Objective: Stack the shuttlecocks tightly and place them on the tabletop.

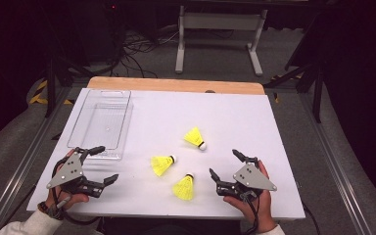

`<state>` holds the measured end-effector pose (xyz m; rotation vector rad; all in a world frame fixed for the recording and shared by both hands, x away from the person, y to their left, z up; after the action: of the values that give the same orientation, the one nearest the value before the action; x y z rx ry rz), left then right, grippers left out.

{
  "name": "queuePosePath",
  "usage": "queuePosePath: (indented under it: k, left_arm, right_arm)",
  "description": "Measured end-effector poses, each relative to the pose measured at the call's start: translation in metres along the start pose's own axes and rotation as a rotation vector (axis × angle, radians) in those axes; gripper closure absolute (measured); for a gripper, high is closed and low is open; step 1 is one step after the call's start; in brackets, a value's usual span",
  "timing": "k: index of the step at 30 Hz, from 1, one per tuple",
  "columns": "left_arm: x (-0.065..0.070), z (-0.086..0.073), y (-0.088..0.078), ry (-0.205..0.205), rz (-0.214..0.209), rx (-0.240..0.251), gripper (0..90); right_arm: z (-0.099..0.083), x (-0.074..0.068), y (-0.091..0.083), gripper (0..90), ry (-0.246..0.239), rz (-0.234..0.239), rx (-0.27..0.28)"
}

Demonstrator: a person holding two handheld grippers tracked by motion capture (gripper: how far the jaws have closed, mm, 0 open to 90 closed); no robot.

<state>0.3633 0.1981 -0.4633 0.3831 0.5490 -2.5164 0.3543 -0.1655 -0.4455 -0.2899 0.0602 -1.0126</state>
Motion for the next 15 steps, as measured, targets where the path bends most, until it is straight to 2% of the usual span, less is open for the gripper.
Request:
queuePosePath:
  k: [7,9,15]
  left_arm:
    - [0.0011,-0.0023,0.004,0.002,-0.017,-0.021,7.9]
    - [0.0014,-0.0034,0.0045,0.006,-0.018,-0.03,8.0]
    - [0.0035,-0.0045,0.0073,0.012,-0.038,-0.053,9.8]
  right_arm:
    - [0.0024,0.0014,-0.0012,12.1,-0.007,0.007,0.019]
    - [0.0035,0.0011,-0.0004,11.3,0.004,0.014,0.023]
    - [0.0025,-0.0003,0.0032,10.8,-0.001,0.02,0.01]
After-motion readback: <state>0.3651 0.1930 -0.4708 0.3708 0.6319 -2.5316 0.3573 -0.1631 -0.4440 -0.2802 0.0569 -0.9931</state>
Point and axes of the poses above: each handheld gripper's, and its own axes: y roughly forward along the jaws, z roughly out of its top, x roughly to its right, the point moved 8 cm from there along y, roughly forward along the jaws, and after that the axes turned 11 degrees about y, right-handed, at the moved point
